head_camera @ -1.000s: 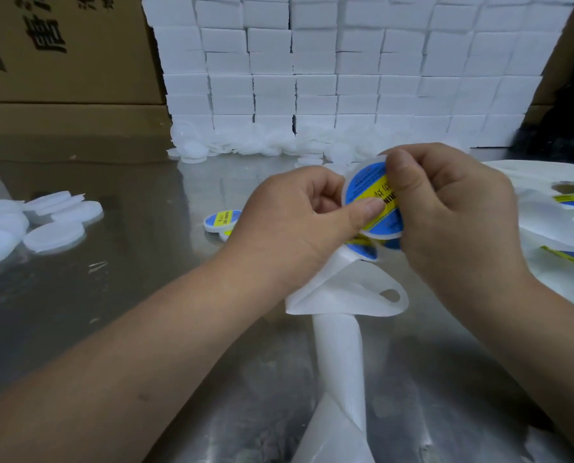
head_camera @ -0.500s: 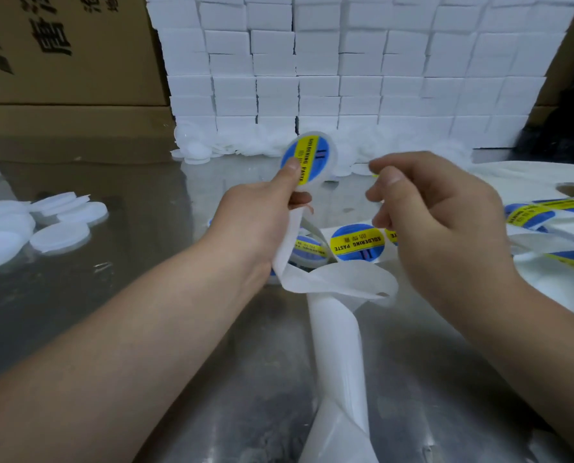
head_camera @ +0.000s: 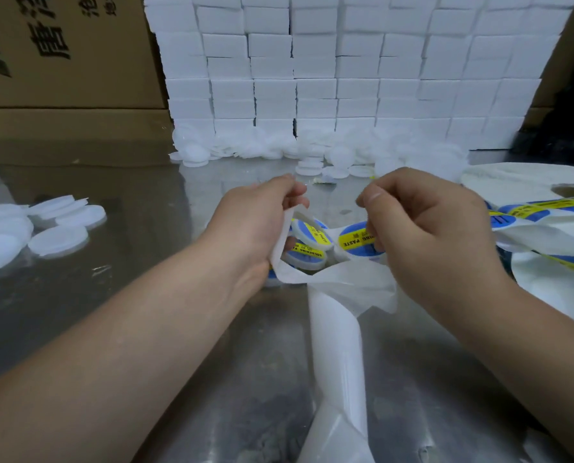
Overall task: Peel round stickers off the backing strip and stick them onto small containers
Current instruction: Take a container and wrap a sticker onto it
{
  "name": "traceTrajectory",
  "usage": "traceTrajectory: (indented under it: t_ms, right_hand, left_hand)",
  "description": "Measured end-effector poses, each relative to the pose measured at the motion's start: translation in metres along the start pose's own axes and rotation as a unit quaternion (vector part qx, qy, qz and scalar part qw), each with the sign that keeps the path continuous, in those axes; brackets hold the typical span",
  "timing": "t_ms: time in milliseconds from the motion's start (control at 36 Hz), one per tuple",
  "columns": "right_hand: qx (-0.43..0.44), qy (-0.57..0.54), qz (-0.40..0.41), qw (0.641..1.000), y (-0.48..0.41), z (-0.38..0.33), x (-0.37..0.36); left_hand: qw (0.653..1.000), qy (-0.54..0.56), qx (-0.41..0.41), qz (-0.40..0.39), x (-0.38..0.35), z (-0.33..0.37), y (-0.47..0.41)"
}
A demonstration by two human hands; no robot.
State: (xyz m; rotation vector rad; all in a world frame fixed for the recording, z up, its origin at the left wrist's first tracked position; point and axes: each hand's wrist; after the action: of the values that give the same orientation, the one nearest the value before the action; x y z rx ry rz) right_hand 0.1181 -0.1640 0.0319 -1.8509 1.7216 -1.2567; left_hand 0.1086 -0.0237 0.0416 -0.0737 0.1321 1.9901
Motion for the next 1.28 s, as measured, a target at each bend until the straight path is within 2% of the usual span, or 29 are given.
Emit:
traceTrajectory:
  t_ms: [222,306,389,444,528,583,639,722,806,861,944,1056,1194,1278]
  right_hand:
    - [0.073,0.008,-0.156,0.985,0.008,-0.008,0.001]
    - [0.091,0.028,-0.139,0.986,0.01,-0.009,0.003]
    - [0.058,0.033,-0.112,0.992,0.009,-0.008,0.004]
    - [0.029,0.051,-0.111,0.992,0.008,-0.008,0.003]
    - [0.039,0.087,-0.125,0.988,0.009,-0.009,-0.001]
    - [0.011,0.058,-0.116,0.992,0.008,-0.011,-0.003]
    - [-0.055,-0.021,-0.103,0.993,0.005,-0.008,-0.003]
    - [-0.147,-0.195,-0.057,0.968,0.0,0.001,-0.004]
    - [-0.148,-0.302,0.01,0.942,-0.004,0.004,-0.004]
    - [-0.122,-0.334,0.049,0.933,-0.004,0.003,-0.002]
    - [-0.087,-0.288,0.082,0.95,-0.002,0.004,-0.002]
    - [-0.075,-0.226,0.099,0.966,-0.002,0.009,-0.005]
    - [-0.082,-0.21,0.13,0.965,-0.005,0.011,-0.003]
    - [-0.098,-0.188,0.137,0.968,-0.006,0.013,-0.003]
  left_hand:
    - [0.985,0.14,-0.083,0.055,0.001,0.007,0.004]
    - [0.974,0.191,-0.101,0.066,0.003,0.012,0.004]
    - [0.968,0.224,-0.107,0.041,0.002,0.015,0.006]
    - [0.963,0.248,-0.102,0.025,0.002,0.017,0.007]
    - [0.957,0.271,-0.103,0.017,0.003,0.019,0.006]
    - [0.956,0.27,-0.113,0.009,0.003,0.019,0.006]
    - [0.956,0.267,-0.117,-0.006,0.003,0.018,0.006]
    - [0.969,0.212,-0.122,-0.032,0.001,0.016,0.008]
    - [0.984,0.017,-0.175,-0.028,-0.001,0.008,0.009]
    - [0.967,-0.114,-0.227,-0.023,-0.003,0.001,0.01]
    - [0.938,-0.244,-0.242,-0.039,-0.006,-0.008,0.011]
    - [0.934,-0.281,-0.215,-0.058,-0.006,-0.015,0.007]
    - [0.925,-0.313,-0.216,-0.003,-0.004,-0.014,0.003]
    - [0.944,-0.27,-0.187,0.022,-0.002,-0.01,-0.002]
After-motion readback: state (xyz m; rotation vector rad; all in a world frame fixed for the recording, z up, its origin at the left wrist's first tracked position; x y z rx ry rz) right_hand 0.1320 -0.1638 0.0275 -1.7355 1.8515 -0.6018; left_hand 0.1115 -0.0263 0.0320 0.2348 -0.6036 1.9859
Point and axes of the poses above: each hand's wrist, its own y-axis away from the middle knuckle, its own x-axis out of the back of the hand, z = x × y, and after that the axes turned 4 degrees about x, right-handed
